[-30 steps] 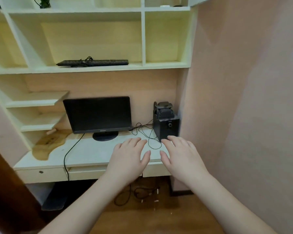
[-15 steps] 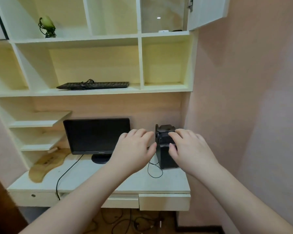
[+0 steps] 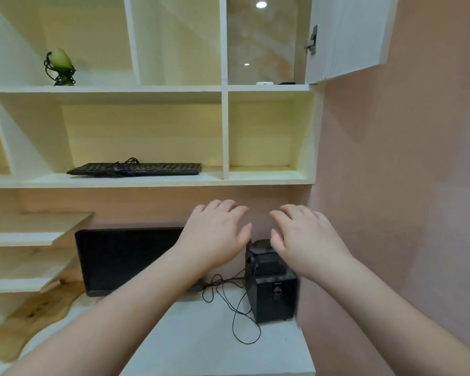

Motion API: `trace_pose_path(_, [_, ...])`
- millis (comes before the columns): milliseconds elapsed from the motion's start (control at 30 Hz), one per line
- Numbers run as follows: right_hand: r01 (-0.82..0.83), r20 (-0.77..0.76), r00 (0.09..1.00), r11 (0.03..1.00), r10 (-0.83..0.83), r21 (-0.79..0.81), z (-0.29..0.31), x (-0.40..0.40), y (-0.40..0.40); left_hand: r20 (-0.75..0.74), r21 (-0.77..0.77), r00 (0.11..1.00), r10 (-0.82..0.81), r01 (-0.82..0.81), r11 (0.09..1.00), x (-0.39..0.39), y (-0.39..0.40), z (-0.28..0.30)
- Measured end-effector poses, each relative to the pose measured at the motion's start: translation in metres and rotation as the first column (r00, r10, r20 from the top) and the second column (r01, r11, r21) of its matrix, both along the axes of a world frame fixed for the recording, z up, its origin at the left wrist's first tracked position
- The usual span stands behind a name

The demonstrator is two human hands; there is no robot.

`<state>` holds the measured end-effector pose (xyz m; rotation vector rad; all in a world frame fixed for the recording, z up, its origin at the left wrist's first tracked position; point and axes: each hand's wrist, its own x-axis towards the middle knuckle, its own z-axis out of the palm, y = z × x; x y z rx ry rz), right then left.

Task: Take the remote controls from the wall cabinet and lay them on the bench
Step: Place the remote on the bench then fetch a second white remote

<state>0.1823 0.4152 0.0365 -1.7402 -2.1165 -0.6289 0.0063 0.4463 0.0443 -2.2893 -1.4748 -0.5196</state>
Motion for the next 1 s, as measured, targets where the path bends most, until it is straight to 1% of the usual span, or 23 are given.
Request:
trace_pose_path(167, [0.026,0.012,1.000,0.998,-0.027,0.059,0.032,-0.026,0.044,0.027,0.033,0.997,-0.068,0.067,0.997,-0.022,0.042,0.035])
trace_pose_path(300, [0.087,0.051,0.994,0.987,-0.095,0.137,0.058,-0.039,0.076,0.001,0.087,0.996,-0.092,0.092,0.992,-0.036,0.078,0.060])
trace_pose_path(467, [0.128,0.069,0.987,0.975,-0.142,0.183,0.083,-0.043,0.107,-0.014,0.129,0.984,-0.178,0.178,0.975,-0.042,0.120,0.079])
trace_pose_path(567, [0.132,0.065,0.987,0.971,-0.147,0.197,0.099,-0.039,0.120,-0.001,0.151,0.979,-0.204,0.202,0.968,-0.039,0.140,0.091])
trace_pose_path(633, [0.135,0.067,0.986,0.966,-0.153,0.219,0.112,-0.032,0.130,-0.019,0.179,0.978,-0.209,0.209,0.961,-0.034,0.151,0.104])
trace_pose_path(767, [0.142,0.063,0.984,0.945,-0.167,0.293,0.144,-0.013,0.151,-0.057,0.269,0.974,-0.220,0.227,0.936,-0.015,0.167,0.139])
trace_pose_path(833, [0.131,0.052,0.987,0.943,-0.153,0.308,0.159,-0.003,0.161,-0.061,0.304,0.973,-0.221,0.229,0.925,-0.005,0.175,0.156])
trace_pose_path(1000, [0.069,0.034,0.996,0.938,-0.085,0.339,0.187,0.021,0.193,-0.017,0.343,0.974,-0.225,0.217,0.914,0.019,0.203,0.185])
